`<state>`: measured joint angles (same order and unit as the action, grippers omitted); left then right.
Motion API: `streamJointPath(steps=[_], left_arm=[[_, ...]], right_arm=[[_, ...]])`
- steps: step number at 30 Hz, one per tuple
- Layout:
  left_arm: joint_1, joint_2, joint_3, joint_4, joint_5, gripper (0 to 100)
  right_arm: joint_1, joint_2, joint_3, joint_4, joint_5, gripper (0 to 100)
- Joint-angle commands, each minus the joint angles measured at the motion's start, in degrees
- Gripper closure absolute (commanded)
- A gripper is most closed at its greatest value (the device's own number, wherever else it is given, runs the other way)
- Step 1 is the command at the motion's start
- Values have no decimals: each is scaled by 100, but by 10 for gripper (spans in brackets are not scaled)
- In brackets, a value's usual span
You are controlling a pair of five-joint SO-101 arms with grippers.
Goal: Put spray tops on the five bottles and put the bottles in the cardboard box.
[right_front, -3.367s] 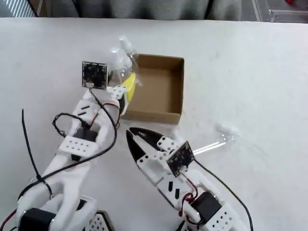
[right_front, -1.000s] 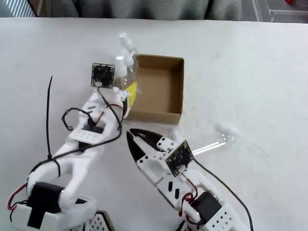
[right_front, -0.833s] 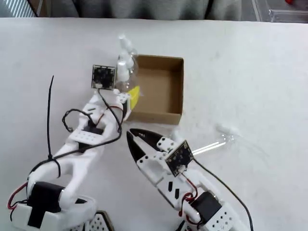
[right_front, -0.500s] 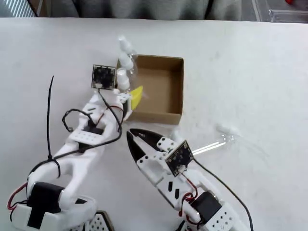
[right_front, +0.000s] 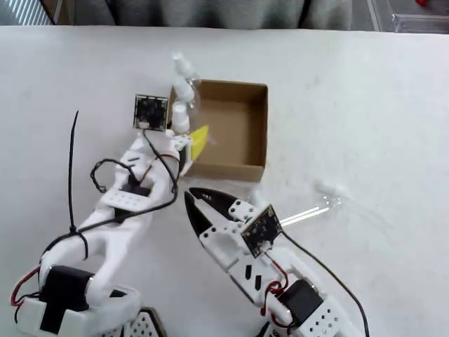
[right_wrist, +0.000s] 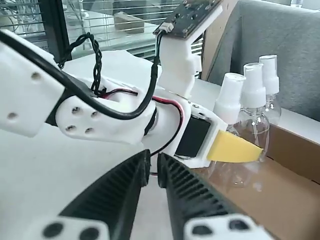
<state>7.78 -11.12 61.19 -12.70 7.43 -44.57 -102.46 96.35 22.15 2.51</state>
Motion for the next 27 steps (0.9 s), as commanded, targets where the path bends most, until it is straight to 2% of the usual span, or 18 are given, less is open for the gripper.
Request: streamJointPath(steps=[1,23,27], left_arm=[[-48,-66,44,-141,44,717],[-57,-84,79,-97,9,716],[-48,-488,193,149,9,716]], right_arm=[[-13,-4,44,22,53,984],[-4,-22,44,22,62,984],[-4,-31,44,22,62,984]])
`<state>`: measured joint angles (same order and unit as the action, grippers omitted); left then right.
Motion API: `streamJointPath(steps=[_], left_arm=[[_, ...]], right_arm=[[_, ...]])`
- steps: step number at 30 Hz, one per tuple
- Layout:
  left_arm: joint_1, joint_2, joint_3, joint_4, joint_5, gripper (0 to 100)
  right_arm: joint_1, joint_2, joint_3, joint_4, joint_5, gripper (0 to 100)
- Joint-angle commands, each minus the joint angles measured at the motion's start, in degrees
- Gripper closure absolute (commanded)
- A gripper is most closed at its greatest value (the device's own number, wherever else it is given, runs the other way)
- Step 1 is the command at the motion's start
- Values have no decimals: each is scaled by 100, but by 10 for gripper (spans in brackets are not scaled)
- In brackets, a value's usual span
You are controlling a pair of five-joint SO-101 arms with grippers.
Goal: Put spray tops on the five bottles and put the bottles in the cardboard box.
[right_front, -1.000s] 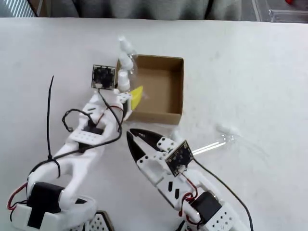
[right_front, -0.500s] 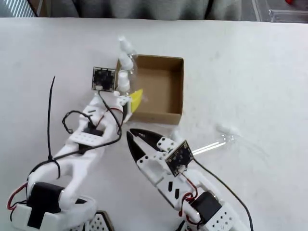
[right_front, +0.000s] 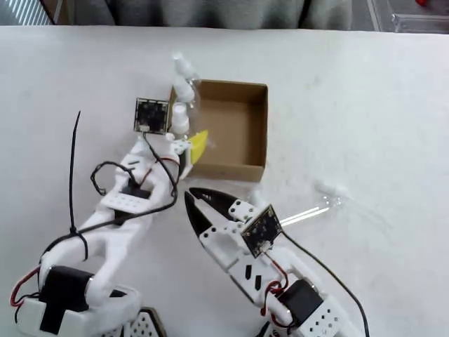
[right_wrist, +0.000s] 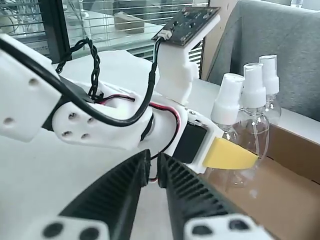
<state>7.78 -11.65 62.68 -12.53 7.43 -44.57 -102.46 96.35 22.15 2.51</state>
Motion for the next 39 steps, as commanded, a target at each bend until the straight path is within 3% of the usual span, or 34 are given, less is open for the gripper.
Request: streamJointPath(steps=[1,10,14,32,39], left_arm=[[-40,-620,88,229,9,716],[-198,-2158,563,1301,0,716],[-268,-2765,738,1864,-360,716],[-268,-6404,1011,6488,-440,720],[-286,-7723,1908,6857,-440,721]], right_arm=[[-4,-31,44,22,62,984],[-4,-13,44,22,62,984],[4,-13,44,22,62,984],[268,-4,44,136,62,984],[268,-4,44,356,105,984]])
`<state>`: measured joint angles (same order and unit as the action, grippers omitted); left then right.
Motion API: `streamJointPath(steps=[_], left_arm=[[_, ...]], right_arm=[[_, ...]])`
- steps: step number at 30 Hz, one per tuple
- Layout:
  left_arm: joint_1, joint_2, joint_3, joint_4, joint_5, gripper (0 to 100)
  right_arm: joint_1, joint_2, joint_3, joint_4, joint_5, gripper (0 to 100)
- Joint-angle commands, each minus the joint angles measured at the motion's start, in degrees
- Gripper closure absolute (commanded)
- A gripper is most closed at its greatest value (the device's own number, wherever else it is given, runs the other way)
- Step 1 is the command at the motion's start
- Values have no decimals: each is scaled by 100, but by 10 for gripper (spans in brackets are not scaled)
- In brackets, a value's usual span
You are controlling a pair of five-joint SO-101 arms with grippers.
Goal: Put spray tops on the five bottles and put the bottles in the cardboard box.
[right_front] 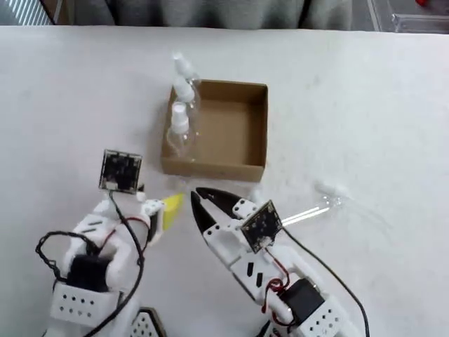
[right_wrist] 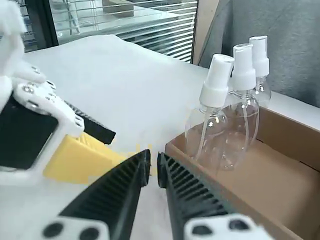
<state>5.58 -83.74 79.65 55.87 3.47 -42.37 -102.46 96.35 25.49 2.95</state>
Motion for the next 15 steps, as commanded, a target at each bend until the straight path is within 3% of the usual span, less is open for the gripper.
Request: streamJointPath(steps=[1,6,10,15], left_arm=[[-119,-699,387,18,-44,721],[-629,-1543,1055,132,-352,721],[-1086,-2132,1591,413,-563,721],[-1446,-2105,1732,448,-545,722]], right_arm=[[48,-4,44,66,62,984],[48,-48,44,365,141,984],[48,-13,44,382,633,984],[48,-13,44,382,703,984]])
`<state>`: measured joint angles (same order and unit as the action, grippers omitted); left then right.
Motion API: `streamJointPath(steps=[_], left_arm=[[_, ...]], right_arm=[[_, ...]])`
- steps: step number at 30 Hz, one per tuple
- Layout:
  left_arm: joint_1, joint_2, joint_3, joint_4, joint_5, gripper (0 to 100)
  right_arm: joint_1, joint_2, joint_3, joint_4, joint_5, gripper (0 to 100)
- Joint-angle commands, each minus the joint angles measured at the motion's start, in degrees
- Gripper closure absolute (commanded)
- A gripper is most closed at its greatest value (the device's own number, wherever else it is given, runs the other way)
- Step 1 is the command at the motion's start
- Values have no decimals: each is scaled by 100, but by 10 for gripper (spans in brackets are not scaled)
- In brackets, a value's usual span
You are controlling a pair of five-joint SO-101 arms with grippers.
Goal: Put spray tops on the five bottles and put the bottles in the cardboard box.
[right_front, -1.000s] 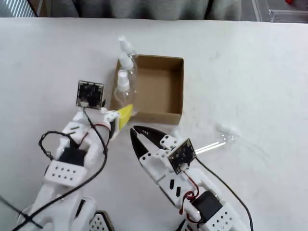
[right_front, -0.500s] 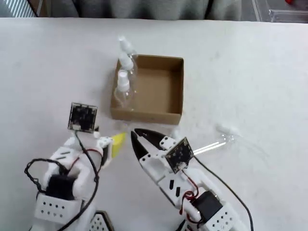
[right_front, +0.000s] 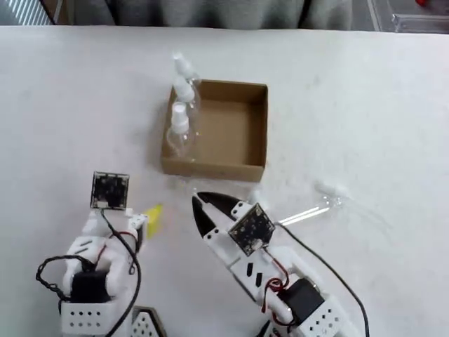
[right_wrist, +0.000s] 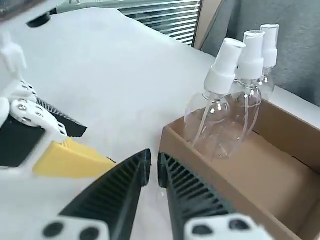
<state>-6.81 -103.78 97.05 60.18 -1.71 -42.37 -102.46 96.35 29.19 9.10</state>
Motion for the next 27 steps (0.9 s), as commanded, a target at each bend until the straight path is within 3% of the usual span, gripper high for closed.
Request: streamJointPath(steps=[1,7,12,15,27], left_arm=[[-224,-101,-9,26,-26,722],[-251,-66,-9,97,-53,757],[-251,-66,-9,79,-404,977],[-251,-66,-9,123,-993,954],[-251,-66,-9,123,-1046,977]], right_arm=[[57,-13,44,13,88,984],[207,-40,44,13,88,984],[409,-48,44,-31,97,984],[400,-48,44,-31,105,984],[435,-13,0,57,316,984]])
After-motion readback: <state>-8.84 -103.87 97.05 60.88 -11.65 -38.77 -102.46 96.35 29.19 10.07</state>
